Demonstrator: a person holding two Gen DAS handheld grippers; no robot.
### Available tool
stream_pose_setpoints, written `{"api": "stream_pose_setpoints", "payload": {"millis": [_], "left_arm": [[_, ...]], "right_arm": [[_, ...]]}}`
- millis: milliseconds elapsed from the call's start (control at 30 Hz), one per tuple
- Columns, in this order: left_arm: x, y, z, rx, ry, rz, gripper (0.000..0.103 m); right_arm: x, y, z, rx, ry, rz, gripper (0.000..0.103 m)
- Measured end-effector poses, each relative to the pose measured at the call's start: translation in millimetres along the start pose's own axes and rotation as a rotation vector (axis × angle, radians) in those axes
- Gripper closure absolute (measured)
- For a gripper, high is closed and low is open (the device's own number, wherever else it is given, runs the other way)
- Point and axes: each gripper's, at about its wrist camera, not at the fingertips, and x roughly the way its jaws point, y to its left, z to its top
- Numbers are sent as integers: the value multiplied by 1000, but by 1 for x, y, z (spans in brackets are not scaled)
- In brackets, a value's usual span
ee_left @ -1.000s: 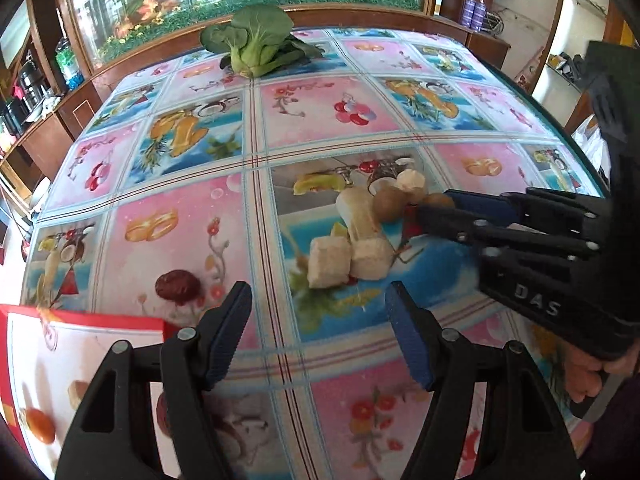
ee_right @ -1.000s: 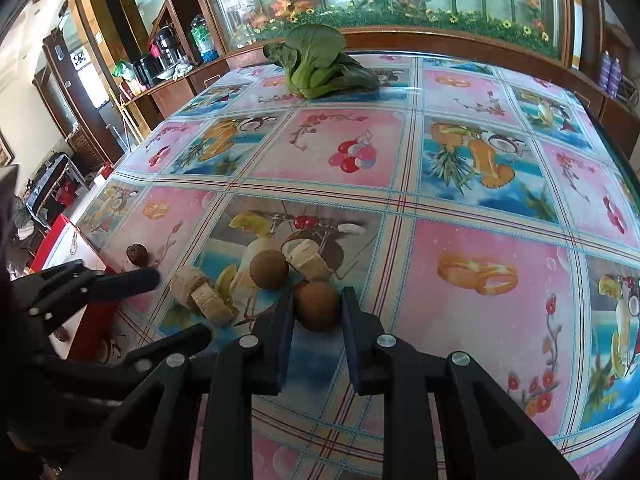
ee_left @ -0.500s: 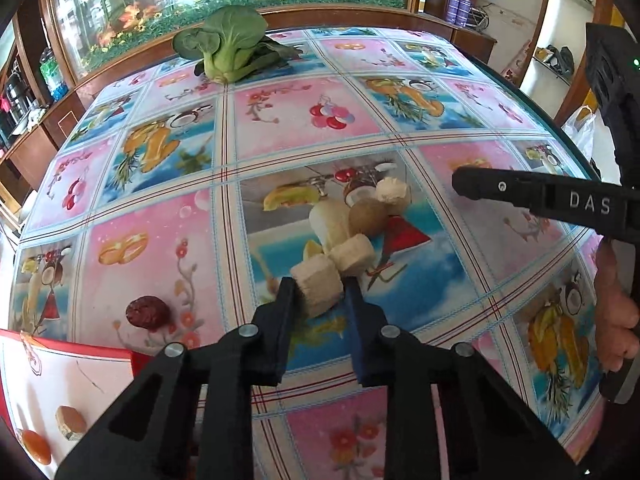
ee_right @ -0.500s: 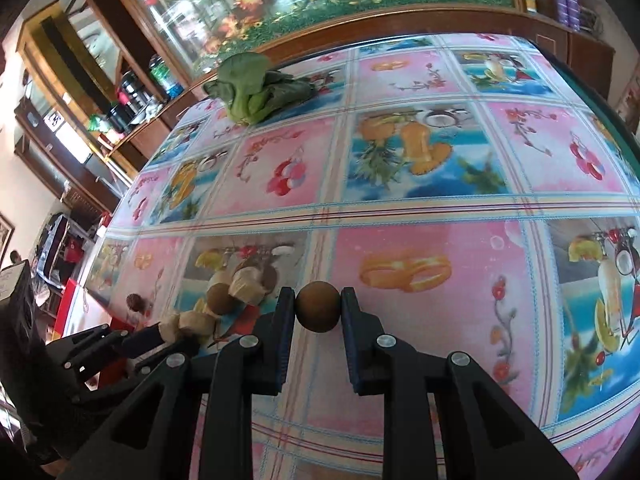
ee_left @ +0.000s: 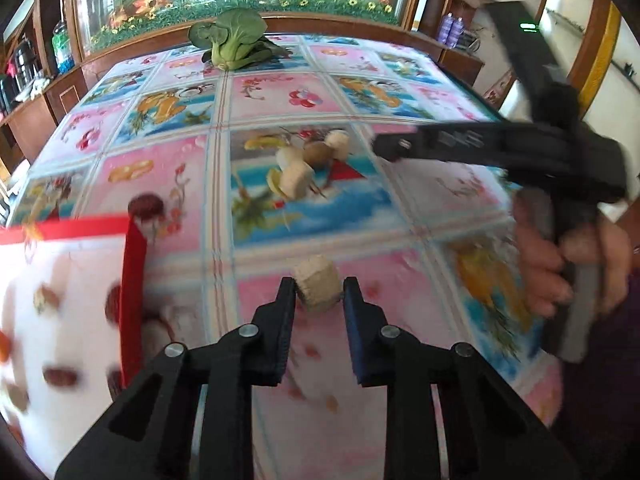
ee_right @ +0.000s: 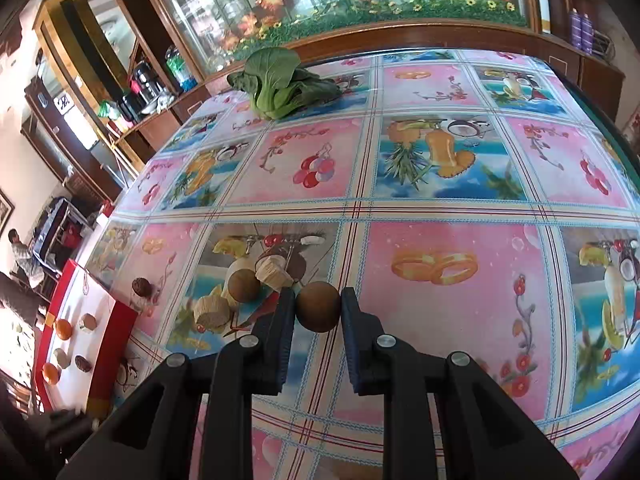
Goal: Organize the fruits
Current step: 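Carry the beige cube and the kiwi over the tray and open both tools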
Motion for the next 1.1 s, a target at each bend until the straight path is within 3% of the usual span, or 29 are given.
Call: {"api": "stream_pose_setpoints", "payload": {"millis": [167, 333, 600, 733, 1100], "left_arm": [[-25, -8, -27, -14, -29, -43, 77], [-51, -4, -43, -27, -62, -69, 77], [-102, 16, -56, -45, -180, -46, 77], [-126, 33, -60, -69, -232, -13, 77], [-168, 109, -80, -217, -320, 121, 77]], "right_arm": [[-3, -7, -5, 45, -59, -25, 82], [-17, -21, -11, 155, -124, 3, 82], [-40, -2, -43, 205, -115, 88, 82], [-48, 31, -52, 144, -111, 124, 82], [-38, 174, -65, -150, -18, 296, 82]]}}
